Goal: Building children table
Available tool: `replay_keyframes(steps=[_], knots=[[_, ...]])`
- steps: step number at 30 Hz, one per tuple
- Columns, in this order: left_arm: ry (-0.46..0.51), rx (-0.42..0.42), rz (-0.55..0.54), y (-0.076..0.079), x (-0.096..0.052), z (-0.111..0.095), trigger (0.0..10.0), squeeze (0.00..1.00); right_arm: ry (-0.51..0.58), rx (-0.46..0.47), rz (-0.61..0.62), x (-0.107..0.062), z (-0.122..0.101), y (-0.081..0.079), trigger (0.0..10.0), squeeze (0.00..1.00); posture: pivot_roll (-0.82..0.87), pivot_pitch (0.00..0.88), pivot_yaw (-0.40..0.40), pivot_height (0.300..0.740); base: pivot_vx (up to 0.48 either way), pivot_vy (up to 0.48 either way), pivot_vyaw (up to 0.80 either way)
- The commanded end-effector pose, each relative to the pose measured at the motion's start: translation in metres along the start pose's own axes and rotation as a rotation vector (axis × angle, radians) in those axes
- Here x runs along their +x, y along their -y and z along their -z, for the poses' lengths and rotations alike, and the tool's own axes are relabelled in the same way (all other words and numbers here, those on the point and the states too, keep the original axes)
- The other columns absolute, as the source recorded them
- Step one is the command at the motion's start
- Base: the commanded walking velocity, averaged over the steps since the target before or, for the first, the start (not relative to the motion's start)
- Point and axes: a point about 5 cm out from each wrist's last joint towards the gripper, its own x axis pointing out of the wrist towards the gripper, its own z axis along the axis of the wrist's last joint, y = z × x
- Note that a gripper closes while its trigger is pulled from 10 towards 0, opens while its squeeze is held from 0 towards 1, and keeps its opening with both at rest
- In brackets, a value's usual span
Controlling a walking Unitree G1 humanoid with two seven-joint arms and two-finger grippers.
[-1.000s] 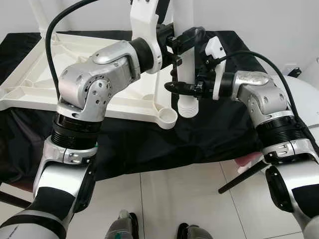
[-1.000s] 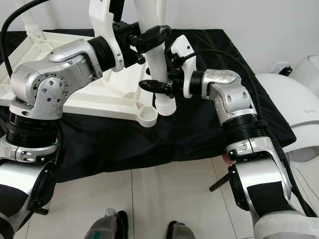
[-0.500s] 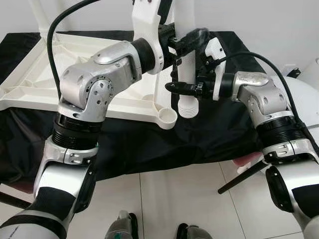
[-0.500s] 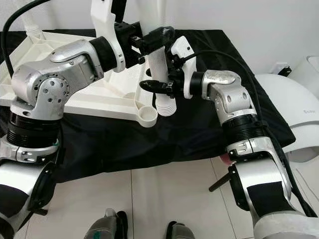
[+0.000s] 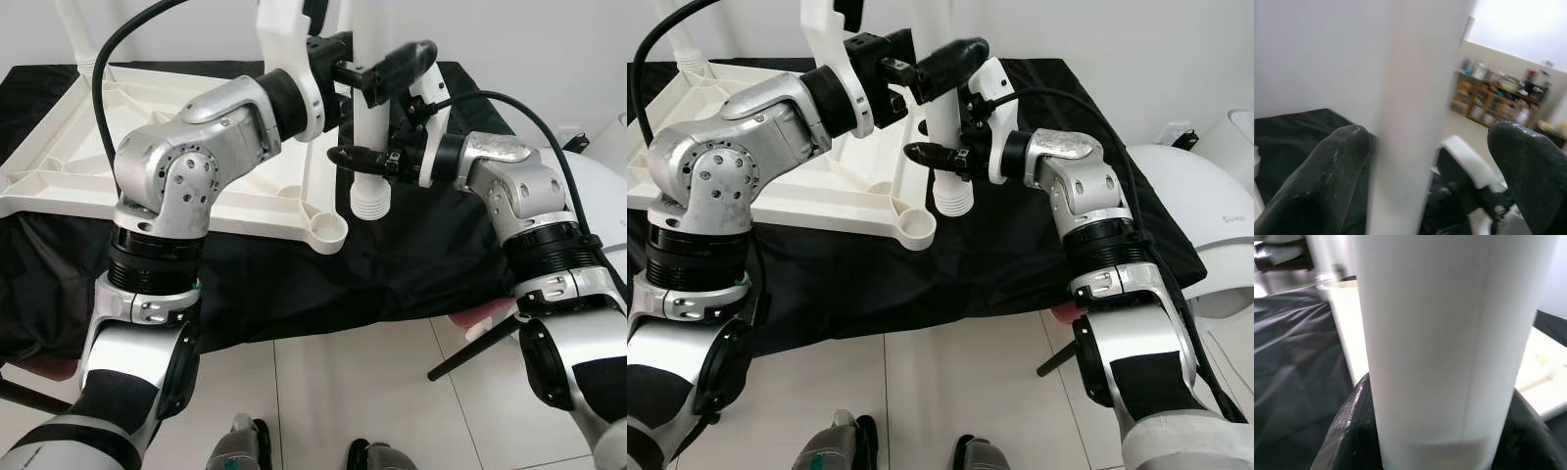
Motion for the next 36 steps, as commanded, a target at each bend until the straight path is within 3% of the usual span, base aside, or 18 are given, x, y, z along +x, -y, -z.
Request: replay_keyframes(steps=[1, 4, 9, 12, 14, 17, 18, 20, 23, 26, 27, 32, 36], knots=[[0.03, -0.021, -0.025, -0.003, 0.0, -0.007, 10.0, 0.0, 0.034, -0.015, 0.029, -0.001, -0.007, 0.004, 10.0, 0.0, 0.03, 0.124, -0.057, 0.74, 0.0, 0.0, 0.0], [0.061, -0.05, -0.108, -0.015, -0.004, -0.01, 10.0, 0.0, 0.059, -0.001, 0.07, -0.003, -0.007, 0.007, 10.0, 0.0, 0.03, 0.122, -0.055, 0.74, 0.0, 0.0, 0.0], [0.071, -0.076, -0.376, -0.058, -0.021, -0.007, 10.0, 0.0, 0.144, 0.116, 0.27, -0.013, -0.008, 0.025, 10.0, 0.0, 0.04, 0.118, -0.05, 0.74, 0.0, 0.0, 0.0], [0.067, -0.071, -0.395, -0.061, -0.023, -0.006, 10.0, 0.0, 0.154, 0.128, 0.289, -0.015, -0.008, 0.026, 10.0, 0.0, 0.04, 0.116, -0.048, 0.74, 0.0, 0.0, 0.0], [0.063, -0.042, -0.459, -0.069, -0.031, 0.003, 10.0, 0.0, 0.217, 0.18, 0.394, -0.023, -0.008, 0.032, 10.0, 0.0, 0.04, 0.113, -0.047, 0.74, 0.0, 0.0, 0.0], [0.003, 0.008, -0.525, -0.078, -0.04, 0.019, 10.0, 0.0, 0.262, 0.176, 0.499, -0.031, -0.005, 0.034, 10.0, 0.0, 0.03, 0.11, -0.045, 0.74, 0.0, 0.0, 0.0], [0.003, 0.008, -0.525, -0.078, -0.04, 0.019, 10.0, 0.0, 0.262, 0.176, 0.499, -0.031, -0.005, 0.034, 10.0, 0.0, 0.03, 0.11, -0.045, 0.74, 0.0, 0.0, 0.0], [-0.099, 0.136, -0.554, -0.083, -0.049, 0.037, 10.0, 0.0, 0.287, 0.182, 0.516, -0.037, 0.0, 0.03, 10.0, 0.0, 0.03, 0.108, -0.042, 0.74, 0.0, 0.0, 0.0], [-0.175, 0.211, -0.541, -0.084, -0.054, 0.055, 10.0, 0.0, 0.316, 0.201, 0.513, -0.041, 0.002, 0.025, 10.0, 0.0, 0.03, 0.107, -0.038, 0.74, 0.0, 0.0, 0.0], [-0.213, 0.223, -0.519, -0.083, -0.056, 0.068, 10.0, 0.0, 0.339, 0.201, 0.518, -0.043, 0.003, 0.022, 10.0, 0.0, 0.03, 0.11, -0.035, 0.74, 0.0, 0.0, 0.0], [-0.265, 0.251, -0.495, -0.083, -0.058, 0.085, 10.0, 0.0, 0.373, 0.19, 0.529, -0.047, 0.004, 0.015, 10.0, 0.0, 0.02, 0.115, -0.029, 0.74, 0.0, 0.0, 0.0], [-0.317, 0.302, -0.479, -0.082, -0.063, 0.11, 10.0, 0.0, 0.41, 0.191, 0.536, -0.051, 0.009, 0.0, 10.0, 0.0, 0.01, 0.119, -0.019, 0.74, 0.0, 0.0, 0.0], [-0.325, 0.309, -0.471, -0.081, -0.065, 0.117, 10.0, 0.0, 0.419, 0.193, 0.537, -0.052, 0.01, -0.006, 10.0, 0.0, 0.01, 0.12, -0.019, 0.74, 0.0, 0.0, 0.0]])
